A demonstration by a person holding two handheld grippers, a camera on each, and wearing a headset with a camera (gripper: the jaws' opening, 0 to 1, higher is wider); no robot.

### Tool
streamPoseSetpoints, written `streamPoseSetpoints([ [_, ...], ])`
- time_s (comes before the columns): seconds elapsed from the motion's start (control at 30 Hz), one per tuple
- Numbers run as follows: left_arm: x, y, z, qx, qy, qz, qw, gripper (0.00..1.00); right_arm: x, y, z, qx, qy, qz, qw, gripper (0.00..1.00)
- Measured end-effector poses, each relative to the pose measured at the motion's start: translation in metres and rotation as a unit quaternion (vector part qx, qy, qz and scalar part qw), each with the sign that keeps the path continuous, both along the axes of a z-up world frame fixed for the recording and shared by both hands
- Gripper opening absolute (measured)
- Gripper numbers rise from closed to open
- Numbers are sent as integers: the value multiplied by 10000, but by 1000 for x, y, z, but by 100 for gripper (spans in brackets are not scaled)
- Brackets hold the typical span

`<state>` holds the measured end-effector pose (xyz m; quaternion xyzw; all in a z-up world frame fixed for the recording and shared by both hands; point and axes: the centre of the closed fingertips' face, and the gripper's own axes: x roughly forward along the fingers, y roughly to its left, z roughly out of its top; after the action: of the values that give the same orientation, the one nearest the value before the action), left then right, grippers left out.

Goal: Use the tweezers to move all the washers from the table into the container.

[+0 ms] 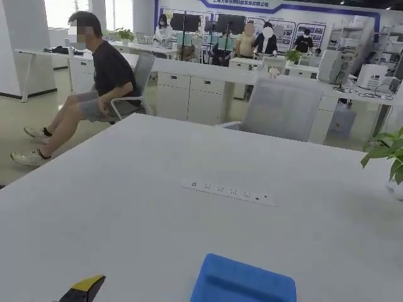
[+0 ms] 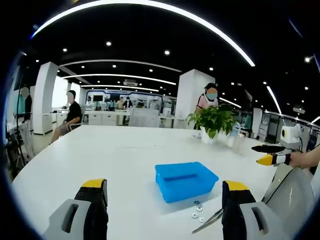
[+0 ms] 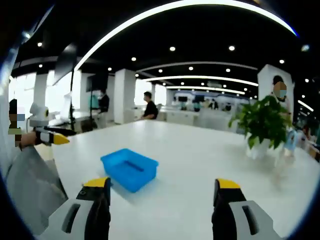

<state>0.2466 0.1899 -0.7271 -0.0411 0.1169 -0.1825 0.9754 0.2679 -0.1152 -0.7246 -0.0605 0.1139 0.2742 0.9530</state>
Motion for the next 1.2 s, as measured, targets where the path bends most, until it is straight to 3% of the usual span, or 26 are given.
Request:
streamPoseSetpoints([
  [1.2, -1, -3, -3, 66, 92, -50, 9999, 96, 1, -3, -2, -45, 9, -44, 10000, 83],
])
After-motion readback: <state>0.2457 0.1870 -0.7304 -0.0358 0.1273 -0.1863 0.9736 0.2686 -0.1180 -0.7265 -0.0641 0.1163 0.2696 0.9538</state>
